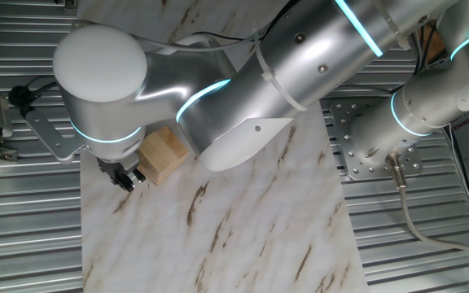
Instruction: Play Jenga
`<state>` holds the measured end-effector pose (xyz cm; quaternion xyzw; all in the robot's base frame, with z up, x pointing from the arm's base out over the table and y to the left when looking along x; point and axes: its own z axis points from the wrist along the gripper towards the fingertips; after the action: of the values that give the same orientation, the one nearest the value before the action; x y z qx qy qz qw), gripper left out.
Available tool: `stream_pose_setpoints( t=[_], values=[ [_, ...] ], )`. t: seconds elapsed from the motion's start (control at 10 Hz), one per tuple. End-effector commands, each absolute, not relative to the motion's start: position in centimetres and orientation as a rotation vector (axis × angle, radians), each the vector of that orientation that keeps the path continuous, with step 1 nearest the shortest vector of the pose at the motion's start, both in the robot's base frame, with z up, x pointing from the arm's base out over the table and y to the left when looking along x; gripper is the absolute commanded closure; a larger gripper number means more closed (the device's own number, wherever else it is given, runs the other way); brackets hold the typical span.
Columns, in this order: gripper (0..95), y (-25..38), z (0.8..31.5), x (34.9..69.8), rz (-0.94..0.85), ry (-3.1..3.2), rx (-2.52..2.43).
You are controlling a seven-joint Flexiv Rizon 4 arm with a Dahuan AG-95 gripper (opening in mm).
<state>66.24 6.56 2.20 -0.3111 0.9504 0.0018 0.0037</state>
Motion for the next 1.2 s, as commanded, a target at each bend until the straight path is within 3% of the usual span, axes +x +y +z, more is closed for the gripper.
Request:
stream_pose_setpoints(
  t=[0.1, 1.2],
  values=[
    [95.0, 6.59, 2.19, 66.29, 0.010, 2.979, -0.974],
    [95.0, 7.05, 2.20, 66.79, 0.004, 2.977, -0.993]
  ],
)
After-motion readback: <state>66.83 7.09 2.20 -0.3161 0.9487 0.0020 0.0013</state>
